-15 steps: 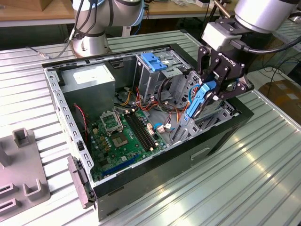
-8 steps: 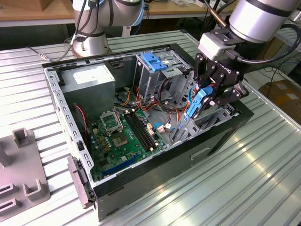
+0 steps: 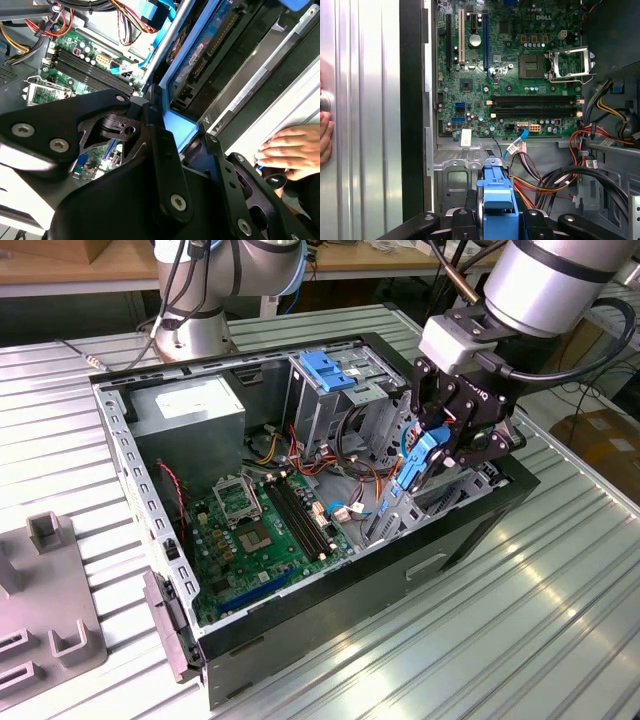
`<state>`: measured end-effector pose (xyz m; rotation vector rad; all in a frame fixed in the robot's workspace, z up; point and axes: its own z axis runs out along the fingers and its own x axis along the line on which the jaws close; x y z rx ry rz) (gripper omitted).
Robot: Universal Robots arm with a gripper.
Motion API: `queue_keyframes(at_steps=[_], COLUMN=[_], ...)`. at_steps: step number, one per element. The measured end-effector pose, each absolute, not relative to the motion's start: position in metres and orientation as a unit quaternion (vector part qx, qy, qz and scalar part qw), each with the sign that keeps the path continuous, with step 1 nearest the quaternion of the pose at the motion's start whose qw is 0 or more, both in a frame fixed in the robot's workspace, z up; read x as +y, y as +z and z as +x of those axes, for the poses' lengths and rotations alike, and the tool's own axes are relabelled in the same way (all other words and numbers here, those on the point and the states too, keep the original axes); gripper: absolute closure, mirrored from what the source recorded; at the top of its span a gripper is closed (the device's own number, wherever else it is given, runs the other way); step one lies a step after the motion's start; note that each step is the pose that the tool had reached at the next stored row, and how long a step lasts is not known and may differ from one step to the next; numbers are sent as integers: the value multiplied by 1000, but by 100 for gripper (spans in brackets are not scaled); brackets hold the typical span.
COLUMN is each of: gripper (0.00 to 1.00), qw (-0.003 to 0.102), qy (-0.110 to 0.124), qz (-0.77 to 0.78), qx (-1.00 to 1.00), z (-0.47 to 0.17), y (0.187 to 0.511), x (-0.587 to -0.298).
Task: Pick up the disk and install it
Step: 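Insert the disk into the insertion slot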
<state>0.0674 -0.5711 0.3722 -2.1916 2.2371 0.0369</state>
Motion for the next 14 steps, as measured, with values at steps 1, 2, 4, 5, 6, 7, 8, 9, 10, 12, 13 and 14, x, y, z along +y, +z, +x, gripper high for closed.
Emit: queue_keyframes(at_steps=[1, 2, 4, 5, 6, 7, 8, 9, 10, 12, 13, 14], gripper=[63, 63, 62, 56, 56, 56, 56, 56, 57, 64, 70, 70], qw=[5, 5, 5, 5, 5, 5, 5, 5, 5, 5, 5, 5], qy=[12, 12, 12, 12, 12, 12, 12, 12, 12, 12, 12, 12], qz=[-700, -700, -700, -700, -700, -700, -700, -700, -700, -700, -700, -700], qx=[714, 714, 714, 714, 714, 714, 714, 714, 714, 714, 714, 714], z=[67, 67, 67, 67, 67, 67, 67, 67, 67, 67, 67, 67], y=[372, 372, 372, 372, 372, 372, 372, 372, 372, 372, 372, 372], x=[-571, -571, -571, -571, -571, -571, -571, -571, -571, -571, -571, -571])
